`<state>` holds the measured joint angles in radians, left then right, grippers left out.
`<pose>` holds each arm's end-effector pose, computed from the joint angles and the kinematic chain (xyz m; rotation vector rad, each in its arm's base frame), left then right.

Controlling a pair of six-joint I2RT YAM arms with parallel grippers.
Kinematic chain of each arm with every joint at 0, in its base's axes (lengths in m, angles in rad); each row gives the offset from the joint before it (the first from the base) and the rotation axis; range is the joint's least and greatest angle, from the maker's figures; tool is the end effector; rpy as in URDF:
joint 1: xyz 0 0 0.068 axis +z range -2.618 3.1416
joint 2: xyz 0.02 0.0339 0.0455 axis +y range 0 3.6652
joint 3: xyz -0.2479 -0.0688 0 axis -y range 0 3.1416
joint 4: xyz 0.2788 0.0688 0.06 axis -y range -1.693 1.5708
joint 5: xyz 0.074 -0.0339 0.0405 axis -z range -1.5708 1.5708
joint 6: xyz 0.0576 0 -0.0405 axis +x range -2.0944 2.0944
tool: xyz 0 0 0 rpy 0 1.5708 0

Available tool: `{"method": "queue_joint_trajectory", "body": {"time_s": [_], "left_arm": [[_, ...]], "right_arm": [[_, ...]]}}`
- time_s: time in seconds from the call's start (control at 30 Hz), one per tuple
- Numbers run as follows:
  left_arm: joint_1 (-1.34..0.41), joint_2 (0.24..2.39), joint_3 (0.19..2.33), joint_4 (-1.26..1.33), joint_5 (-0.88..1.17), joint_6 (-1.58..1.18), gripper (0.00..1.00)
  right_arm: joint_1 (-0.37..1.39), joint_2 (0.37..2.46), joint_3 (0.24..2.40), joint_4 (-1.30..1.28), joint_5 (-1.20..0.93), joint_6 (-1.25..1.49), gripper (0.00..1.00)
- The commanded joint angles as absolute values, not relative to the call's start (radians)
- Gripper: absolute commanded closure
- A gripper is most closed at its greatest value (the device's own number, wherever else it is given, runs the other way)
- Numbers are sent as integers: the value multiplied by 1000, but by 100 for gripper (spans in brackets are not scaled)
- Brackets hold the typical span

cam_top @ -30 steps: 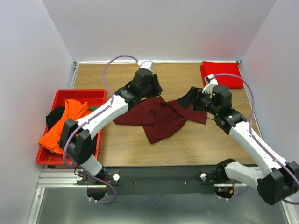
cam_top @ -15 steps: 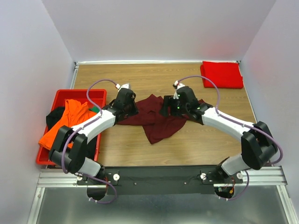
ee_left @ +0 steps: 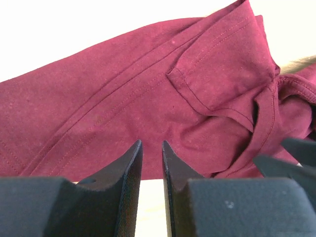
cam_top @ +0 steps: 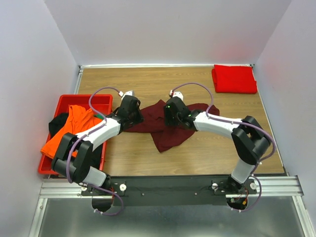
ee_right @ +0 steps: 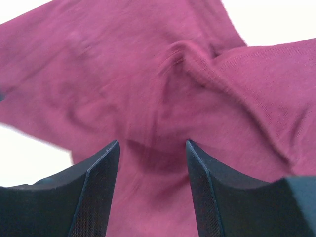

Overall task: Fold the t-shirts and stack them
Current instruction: Flatten the tshirt out

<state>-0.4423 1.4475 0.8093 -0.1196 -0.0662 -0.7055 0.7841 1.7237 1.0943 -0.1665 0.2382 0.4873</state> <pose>0.3131 -0.1441 0.1512 -0.3459 2.3547 -0.4900 0.2995 0.2795 0.1500 -0.2351 2.3529 0.3448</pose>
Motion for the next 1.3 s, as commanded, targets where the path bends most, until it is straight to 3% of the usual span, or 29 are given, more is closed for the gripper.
{"method": "queue_joint_trajectory", "body": {"time_s": [0.0,0.17,0.27,0.43,0.67,0.93,1.27], "left_arm": [[-431,1422,805,-101,-71,-706,70],[-416,1428,790,-97,-75,-710,70],[-407,1443,779,-84,-69,-715,70],[-400,1496,773,-74,-72,-721,78],[-399,1545,770,-48,-72,-726,90],[-399,1603,769,-28,-58,-723,100],[-382,1559,772,-64,-74,-703,100]], "right_arm": [[805,1792,1153,-181,389,497,38],[808,1809,1147,-189,442,500,46],[807,1778,1129,-199,471,495,77],[807,1651,1101,-235,511,488,100],[769,1459,1072,-319,578,469,100],[500,1361,1037,-336,477,451,100],[273,1356,1063,-336,367,462,99]]}}
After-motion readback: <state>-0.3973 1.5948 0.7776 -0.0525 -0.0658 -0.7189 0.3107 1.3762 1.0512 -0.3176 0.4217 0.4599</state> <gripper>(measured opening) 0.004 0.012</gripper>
